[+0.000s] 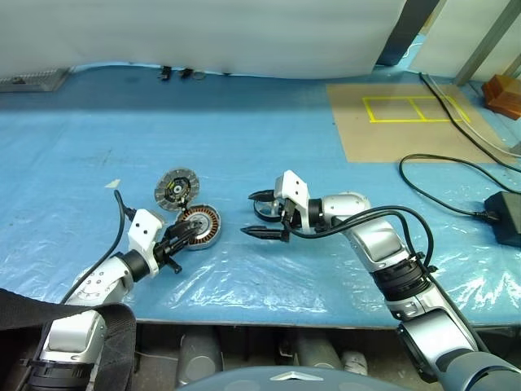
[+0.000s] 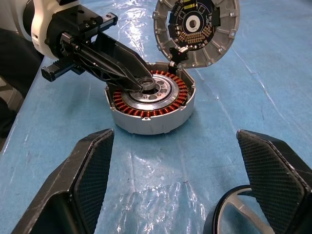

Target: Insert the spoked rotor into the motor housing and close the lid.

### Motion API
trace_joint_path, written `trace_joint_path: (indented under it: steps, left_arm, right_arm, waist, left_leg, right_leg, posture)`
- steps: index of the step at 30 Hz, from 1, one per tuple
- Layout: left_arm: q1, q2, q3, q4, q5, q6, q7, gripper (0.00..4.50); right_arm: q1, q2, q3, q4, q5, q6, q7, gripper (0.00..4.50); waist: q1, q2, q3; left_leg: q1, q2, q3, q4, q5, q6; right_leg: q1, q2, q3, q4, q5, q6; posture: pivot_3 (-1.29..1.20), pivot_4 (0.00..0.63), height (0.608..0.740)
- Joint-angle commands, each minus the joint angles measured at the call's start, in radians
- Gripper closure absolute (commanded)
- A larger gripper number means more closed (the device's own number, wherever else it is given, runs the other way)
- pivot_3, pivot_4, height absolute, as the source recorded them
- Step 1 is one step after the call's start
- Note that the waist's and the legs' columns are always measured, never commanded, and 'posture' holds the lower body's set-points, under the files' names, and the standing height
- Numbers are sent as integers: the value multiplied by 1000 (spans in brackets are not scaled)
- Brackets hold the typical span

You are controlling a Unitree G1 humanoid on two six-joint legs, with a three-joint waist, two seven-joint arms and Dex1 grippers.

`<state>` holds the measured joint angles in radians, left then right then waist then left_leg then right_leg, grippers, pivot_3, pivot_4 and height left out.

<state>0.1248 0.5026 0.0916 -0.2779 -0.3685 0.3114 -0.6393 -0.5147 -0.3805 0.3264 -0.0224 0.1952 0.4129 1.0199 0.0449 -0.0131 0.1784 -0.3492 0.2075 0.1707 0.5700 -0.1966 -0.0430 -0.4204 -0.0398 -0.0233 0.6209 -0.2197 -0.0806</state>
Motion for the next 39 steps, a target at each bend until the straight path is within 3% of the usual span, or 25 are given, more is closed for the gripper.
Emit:
trace_joint_path:
  steps: [1, 30, 35, 39]
  left_arm:
    - [-7, -3, 9, -33, 4, -7, 12, 3737]
    - [-17, -17, -12, -2, 13, -5, -2, 3737]
    - [-25, -62, 41, 16, -12, -17, 50, 2118]
    - [-8, -69, 58, -2, -53, -3, 25, 2118]
  right_arm:
    - [-15, 7, -6, -35, 15, -7, 0, 263]
    - [-18, 14, -4, -26, 2, -18, -12, 263]
    - [-22, 15, -6, -19, 3, -22, -14, 263]
    - [-24, 15, -7, -12, 2, -24, -13, 263]
  waist:
    - [0, 0, 0]
    - [0, 0, 0]
    - [0, 0, 0]
    - [-2, 0, 0]
  left_leg:
    - [0, 0, 0, 0, 0, 0]
    - [0, 0, 0, 0, 0, 0]
    - [0, 0, 0, 0, 0, 0]
    - [0, 0, 0, 0, 0, 0]
  right_leg:
    - [0, 0, 0, 0, 0, 0]
    - [0, 0, 0, 0, 0, 0]
    - [0, 0, 0, 0, 0, 0]
    - [0, 0, 0, 0, 0, 0]
  posture:
    - [0, 150, 740]
    - [0, 150, 740]
    - [0, 150, 740]
    - [0, 150, 740]
